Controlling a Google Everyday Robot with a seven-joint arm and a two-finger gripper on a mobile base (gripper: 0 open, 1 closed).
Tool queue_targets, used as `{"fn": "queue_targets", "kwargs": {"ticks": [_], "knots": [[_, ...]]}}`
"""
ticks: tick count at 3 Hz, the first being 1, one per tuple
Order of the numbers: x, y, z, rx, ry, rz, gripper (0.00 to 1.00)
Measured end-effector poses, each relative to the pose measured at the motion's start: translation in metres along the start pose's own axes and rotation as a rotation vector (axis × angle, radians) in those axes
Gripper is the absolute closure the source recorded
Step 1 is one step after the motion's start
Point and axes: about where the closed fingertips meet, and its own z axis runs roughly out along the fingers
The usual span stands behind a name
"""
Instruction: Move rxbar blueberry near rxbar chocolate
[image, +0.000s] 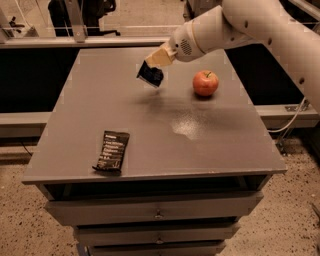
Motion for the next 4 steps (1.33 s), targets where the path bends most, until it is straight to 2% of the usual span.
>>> {"fn": "queue_targets", "kwargs": {"ticks": [1, 2, 3, 4], "knots": [[0.005, 0.039, -0.022, -0.051, -0.008, 0.039, 1.0], [0.024, 0.083, -0.041, -0.092, -0.026, 0.137, 1.0], [0.024, 0.083, -0.041, -0.092, -0.026, 0.136, 1.0], [0.017, 0.087, -0.031, -0.135, -0.095, 0.148, 1.0]]}}
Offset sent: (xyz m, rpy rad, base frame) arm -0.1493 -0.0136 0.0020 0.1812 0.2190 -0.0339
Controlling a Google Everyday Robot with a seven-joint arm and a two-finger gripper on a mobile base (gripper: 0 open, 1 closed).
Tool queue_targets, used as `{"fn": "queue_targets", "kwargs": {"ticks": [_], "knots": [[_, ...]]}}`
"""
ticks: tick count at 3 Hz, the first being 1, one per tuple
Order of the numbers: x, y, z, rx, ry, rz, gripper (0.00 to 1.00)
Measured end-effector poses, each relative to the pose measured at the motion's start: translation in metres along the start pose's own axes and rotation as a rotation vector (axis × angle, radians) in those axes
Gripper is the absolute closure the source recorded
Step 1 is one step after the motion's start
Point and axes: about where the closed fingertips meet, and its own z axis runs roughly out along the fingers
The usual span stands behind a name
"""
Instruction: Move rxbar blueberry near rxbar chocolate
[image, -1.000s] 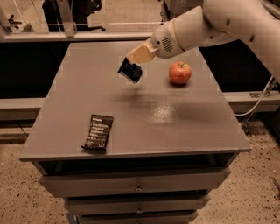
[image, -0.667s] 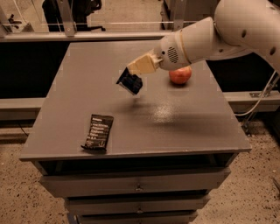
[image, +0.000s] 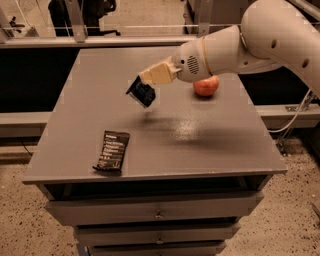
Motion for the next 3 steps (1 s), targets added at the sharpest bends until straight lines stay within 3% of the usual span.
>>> {"fn": "queue_targets", "kwargs": {"ticks": [1, 2, 3], "knots": [[-0.002, 0.01, 0.009, -0.042, -0.075, 0.02, 1.0], [0.028, 0.038, 0.012, -0.078, -0.131, 0.109, 1.0], [0.052, 0.054, 0.005, -0.08, -0.115, 0.153, 1.0]]}}
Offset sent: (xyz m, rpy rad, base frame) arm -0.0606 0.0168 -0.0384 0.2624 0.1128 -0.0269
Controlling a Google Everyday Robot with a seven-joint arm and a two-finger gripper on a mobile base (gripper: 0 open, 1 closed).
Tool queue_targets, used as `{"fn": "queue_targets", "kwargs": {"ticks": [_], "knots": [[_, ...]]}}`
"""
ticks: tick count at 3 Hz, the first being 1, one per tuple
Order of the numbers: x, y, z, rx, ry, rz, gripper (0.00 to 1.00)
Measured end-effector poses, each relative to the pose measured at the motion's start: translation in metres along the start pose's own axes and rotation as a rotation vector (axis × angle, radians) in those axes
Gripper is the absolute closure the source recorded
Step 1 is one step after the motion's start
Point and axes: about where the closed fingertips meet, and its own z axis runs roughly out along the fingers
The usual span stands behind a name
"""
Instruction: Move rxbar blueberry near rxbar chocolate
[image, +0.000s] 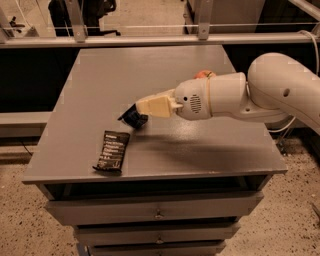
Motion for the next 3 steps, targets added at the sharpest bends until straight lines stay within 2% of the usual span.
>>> {"fn": "queue_targets", "kwargs": {"ticks": [2, 3], "knots": [[0.036, -0.005, -0.03, 0.06, 0.097, 0.036, 1.0], [0.044, -0.009, -0.045, 0.071, 0.146, 0.048, 0.83]]}}
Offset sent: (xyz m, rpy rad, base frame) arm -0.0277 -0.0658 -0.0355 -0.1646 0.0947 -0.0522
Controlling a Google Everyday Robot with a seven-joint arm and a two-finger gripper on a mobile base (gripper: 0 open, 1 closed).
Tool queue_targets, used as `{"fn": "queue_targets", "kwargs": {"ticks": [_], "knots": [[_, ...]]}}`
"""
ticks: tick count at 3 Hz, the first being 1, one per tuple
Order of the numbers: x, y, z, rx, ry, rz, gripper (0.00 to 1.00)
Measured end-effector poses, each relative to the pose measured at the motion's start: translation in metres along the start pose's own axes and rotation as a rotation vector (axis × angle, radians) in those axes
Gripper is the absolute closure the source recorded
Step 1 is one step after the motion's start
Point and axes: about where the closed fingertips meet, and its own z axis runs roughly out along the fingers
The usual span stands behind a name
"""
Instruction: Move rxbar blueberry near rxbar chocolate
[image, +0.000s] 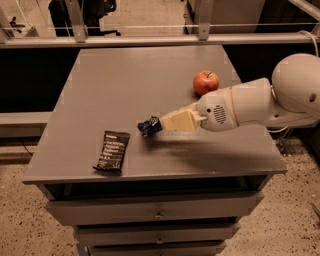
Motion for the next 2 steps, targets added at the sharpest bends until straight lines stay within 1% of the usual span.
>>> {"fn": "queue_targets", "kwargs": {"ticks": [1, 2], "knots": [[0.0118, 0.0001, -0.0071, -0.01, 0.049, 0.006, 0.52], [0.0178, 0.0029, -0.0047, -0.027, 0.065, 0.012, 0.3]]}}
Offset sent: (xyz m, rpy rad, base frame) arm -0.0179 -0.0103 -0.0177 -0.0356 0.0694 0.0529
